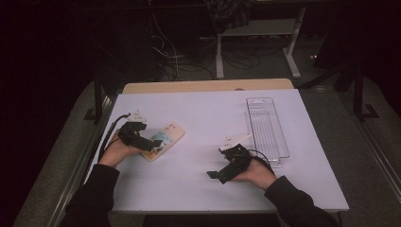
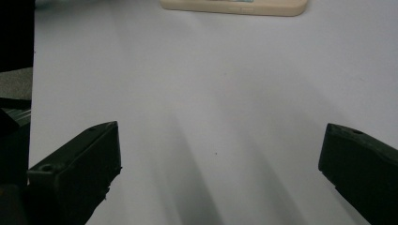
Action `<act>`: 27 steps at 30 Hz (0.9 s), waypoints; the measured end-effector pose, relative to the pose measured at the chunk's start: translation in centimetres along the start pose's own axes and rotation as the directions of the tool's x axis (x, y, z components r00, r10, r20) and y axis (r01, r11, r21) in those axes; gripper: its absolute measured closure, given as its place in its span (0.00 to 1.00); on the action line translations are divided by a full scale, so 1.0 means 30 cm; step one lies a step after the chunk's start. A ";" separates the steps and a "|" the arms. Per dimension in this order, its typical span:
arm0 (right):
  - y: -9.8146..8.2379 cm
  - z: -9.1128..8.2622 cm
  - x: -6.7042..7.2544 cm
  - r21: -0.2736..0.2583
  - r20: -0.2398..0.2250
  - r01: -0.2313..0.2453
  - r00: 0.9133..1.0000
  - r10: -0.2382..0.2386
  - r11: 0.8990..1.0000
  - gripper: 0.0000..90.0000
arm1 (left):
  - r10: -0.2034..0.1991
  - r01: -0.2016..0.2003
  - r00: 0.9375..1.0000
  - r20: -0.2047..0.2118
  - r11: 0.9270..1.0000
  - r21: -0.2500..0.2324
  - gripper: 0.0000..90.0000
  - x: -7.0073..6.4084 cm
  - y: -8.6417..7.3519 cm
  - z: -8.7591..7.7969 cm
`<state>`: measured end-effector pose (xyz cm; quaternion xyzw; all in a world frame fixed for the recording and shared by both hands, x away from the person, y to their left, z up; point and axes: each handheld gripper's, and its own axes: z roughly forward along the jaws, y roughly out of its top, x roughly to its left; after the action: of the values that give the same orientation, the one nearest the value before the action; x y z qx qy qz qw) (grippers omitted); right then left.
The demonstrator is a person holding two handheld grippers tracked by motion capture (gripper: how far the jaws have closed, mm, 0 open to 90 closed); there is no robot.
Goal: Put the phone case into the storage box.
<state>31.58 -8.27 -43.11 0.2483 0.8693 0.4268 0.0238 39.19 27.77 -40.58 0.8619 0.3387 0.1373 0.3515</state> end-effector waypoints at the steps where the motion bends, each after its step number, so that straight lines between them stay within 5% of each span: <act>1: 0.000 0.001 0.001 0.000 -0.002 0.000 1.000 0.000 1.000 0.00 | -0.015 0.015 1.000 0.001 1.000 0.000 0.00 -0.003 -0.002 0.001; 7: 0.000 0.002 0.004 0.000 -0.003 0.002 1.000 -0.002 1.000 0.00 | -0.040 0.040 0.999 -0.003 0.999 -0.007 0.00 -0.009 -0.013 -0.002; 13: 0.000 -0.001 0.005 -0.001 -0.002 0.002 1.000 -0.002 1.000 0.00 | -0.013 0.013 1.000 -0.003 1.000 0.015 0.00 -0.023 -0.030 0.009; 27: -0.002 0.005 0.008 0.007 -0.005 0.010 1.000 -0.010 1.000 0.00 | -0.034 0.034 0.999 -0.009 0.997 0.065 0.00 -0.035 -0.058 0.047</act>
<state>31.39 -8.07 -43.21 0.2431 0.8720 0.4243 0.0228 38.22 27.24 -42.79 0.8664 0.3590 0.1236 0.3243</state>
